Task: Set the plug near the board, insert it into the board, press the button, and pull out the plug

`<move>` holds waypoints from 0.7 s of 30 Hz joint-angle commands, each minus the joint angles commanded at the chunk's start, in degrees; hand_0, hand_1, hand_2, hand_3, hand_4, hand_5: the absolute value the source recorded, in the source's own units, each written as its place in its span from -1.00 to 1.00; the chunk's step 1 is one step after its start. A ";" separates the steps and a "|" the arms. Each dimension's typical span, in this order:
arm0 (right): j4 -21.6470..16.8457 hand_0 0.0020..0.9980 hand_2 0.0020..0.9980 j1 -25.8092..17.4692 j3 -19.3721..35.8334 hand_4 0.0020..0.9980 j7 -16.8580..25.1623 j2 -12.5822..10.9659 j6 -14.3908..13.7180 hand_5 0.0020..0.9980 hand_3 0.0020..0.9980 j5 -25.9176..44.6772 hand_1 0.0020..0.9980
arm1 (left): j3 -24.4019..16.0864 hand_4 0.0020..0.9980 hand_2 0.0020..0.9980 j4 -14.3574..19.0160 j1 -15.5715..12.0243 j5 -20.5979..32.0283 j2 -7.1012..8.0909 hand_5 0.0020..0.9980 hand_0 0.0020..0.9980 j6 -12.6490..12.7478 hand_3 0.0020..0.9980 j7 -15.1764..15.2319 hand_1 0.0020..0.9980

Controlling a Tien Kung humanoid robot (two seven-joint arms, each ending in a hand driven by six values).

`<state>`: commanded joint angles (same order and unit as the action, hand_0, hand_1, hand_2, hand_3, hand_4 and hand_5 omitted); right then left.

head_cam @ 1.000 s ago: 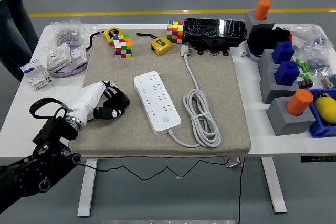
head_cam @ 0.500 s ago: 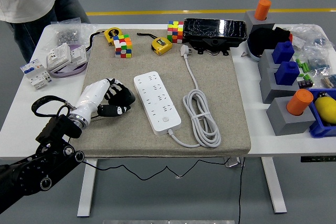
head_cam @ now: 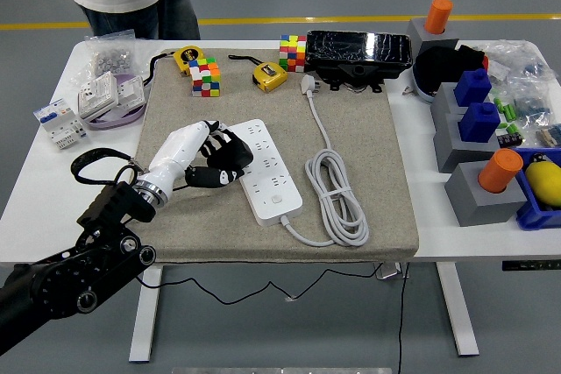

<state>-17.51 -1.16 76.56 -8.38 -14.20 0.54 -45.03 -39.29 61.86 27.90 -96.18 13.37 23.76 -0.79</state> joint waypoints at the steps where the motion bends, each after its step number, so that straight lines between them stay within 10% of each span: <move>1: -0.01 0.05 0.23 0.19 -0.13 0.77 -0.02 -0.07 0.02 -0.18 0.08 0.01 0.26 | 0.23 0.19 -0.12 -0.15 0.23 0.04 0.01 -1.00 -0.26 -0.10 0.05 -0.01 -0.28; 21: -0.83 0.06 0.23 1.18 -0.87 0.77 -0.04 -1.22 0.00 -0.18 0.08 -0.10 0.26 | 1.77 0.19 -0.13 -1.50 2.46 0.15 0.06 -1.00 -0.26 -0.71 0.06 -0.16 -0.28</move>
<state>-18.33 0.02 75.69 -8.43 -15.41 0.54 -45.13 -37.52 60.36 30.36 -96.03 13.43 23.05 -0.95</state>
